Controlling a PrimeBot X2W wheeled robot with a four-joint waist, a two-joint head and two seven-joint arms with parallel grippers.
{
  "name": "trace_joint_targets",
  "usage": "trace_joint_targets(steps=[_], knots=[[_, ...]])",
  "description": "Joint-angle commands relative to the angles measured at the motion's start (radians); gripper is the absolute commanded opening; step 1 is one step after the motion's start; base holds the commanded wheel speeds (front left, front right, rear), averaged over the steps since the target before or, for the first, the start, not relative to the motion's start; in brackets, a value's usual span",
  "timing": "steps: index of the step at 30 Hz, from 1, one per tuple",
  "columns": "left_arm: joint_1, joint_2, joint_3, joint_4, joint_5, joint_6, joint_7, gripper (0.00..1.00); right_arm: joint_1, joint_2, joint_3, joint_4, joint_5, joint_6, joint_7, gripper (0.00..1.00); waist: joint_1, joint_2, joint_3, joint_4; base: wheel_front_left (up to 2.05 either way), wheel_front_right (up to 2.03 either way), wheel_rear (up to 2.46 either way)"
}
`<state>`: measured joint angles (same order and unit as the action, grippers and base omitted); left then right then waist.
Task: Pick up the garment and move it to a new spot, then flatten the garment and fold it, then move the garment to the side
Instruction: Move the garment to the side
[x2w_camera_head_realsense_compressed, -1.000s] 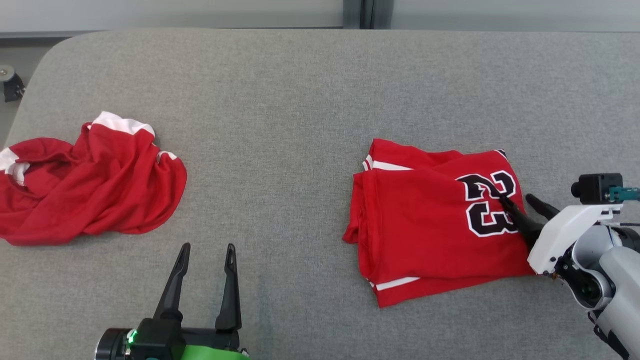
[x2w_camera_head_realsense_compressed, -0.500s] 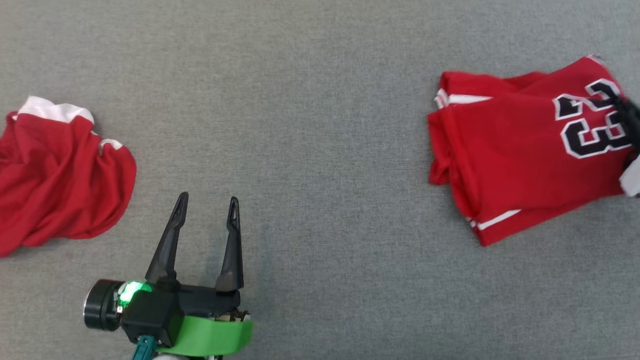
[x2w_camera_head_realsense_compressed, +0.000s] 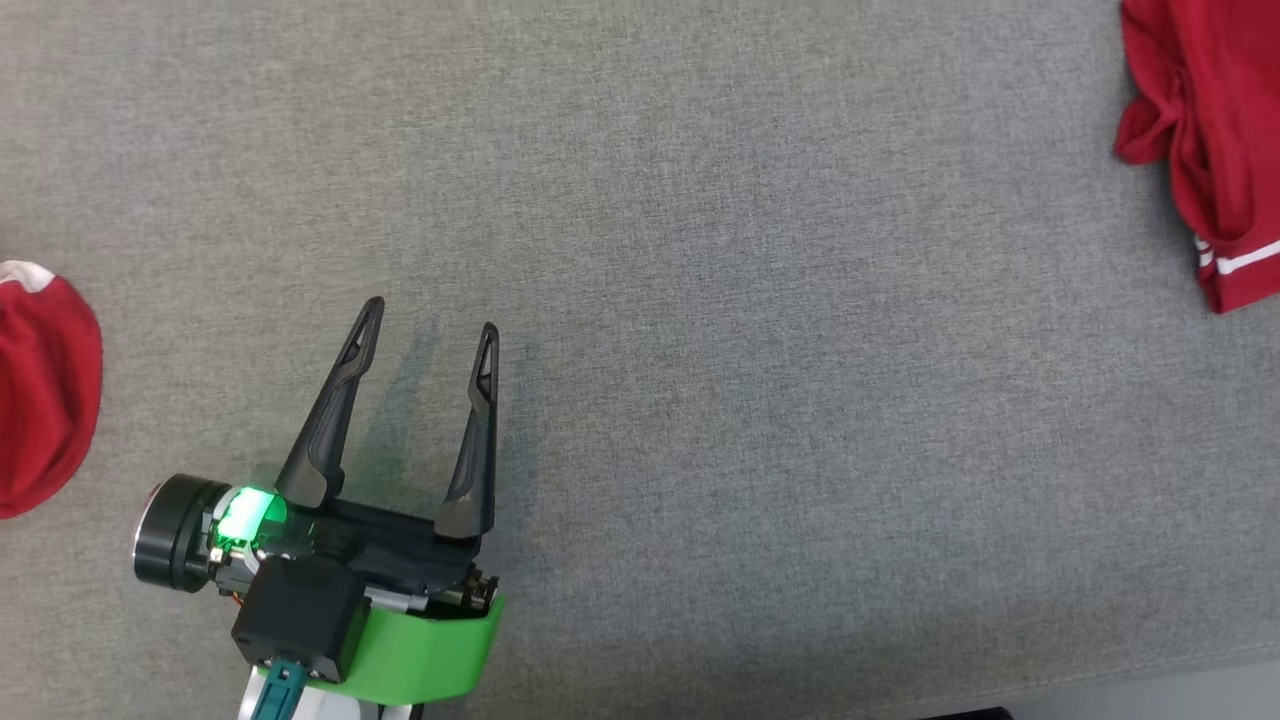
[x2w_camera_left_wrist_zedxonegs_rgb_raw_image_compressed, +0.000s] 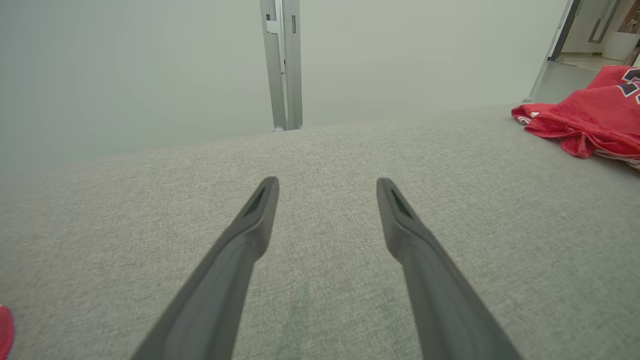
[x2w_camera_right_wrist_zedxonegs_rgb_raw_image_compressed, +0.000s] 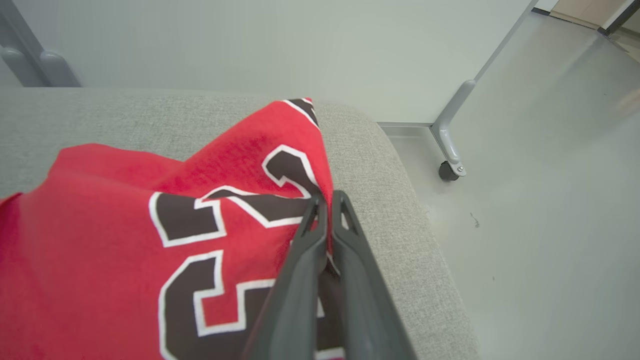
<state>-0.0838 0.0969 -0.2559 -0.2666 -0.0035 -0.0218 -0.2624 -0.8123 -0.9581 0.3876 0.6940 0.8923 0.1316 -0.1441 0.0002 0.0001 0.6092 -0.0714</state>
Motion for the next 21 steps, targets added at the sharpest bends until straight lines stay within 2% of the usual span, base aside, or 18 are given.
trace_joint_targets(steps=[1, 5, 6, 7, 9, 13, 21], knots=[[-0.019, 0.011, 0.002, -0.004, 0.002, -0.002, -0.003, 1.00, -0.018, -0.013, -0.010, 0.005, -0.013, -0.002, -0.010, 0.00, -0.0002, -0.0001, 0.044, -0.030, 0.00, 0.00, 0.00], [-0.021, 0.013, 0.000, -0.004, -0.003, -0.003, -0.003, 1.00, -0.041, -0.046, -0.040, 0.022, -0.020, -0.002, -0.009, 0.00, -0.0002, -0.0001, 0.053, -0.024, 0.00, 0.00, 0.00], [-0.023, 0.013, -0.002, -0.002, -0.005, -0.002, -0.003, 1.00, -0.047, -0.050, -0.046, 0.029, -0.029, -0.002, -0.013, 0.33, -0.0002, -0.0001, 0.054, -0.021, 0.00, 0.00, 0.00], [-0.024, 0.011, -0.005, 0.000, -0.006, -0.003, -0.003, 1.00, -0.053, -0.051, -0.050, 0.036, -0.040, -0.002, -0.021, 1.00, -0.0002, -0.0001, 0.053, -0.018, 0.00, 0.00, 0.00], [-0.027, 0.006, -0.010, 0.006, -0.012, -0.002, -0.003, 1.00, -0.065, -0.047, -0.060, 0.047, -0.073, -0.002, -0.051, 1.00, -0.0002, -0.0001, 0.044, -0.008, 0.00, 0.00, 0.00], [-0.025, -0.006, -0.017, 0.035, -0.029, 0.008, -0.003, 1.00, -0.045, 0.015, -0.065, 0.068, -0.157, -0.002, -0.098, 1.00, -0.0002, -0.0001, -0.026, 0.020, 0.00, 0.00, 0.00], [0.038, -0.025, -0.013, 0.106, -0.074, 0.029, -0.003, 1.00, 0.105, 0.236, -0.063, 0.072, -0.247, -0.002, -0.122, 1.00, -0.0002, -0.0001, -0.234, 0.058, 0.00, 0.00, 0.00]])
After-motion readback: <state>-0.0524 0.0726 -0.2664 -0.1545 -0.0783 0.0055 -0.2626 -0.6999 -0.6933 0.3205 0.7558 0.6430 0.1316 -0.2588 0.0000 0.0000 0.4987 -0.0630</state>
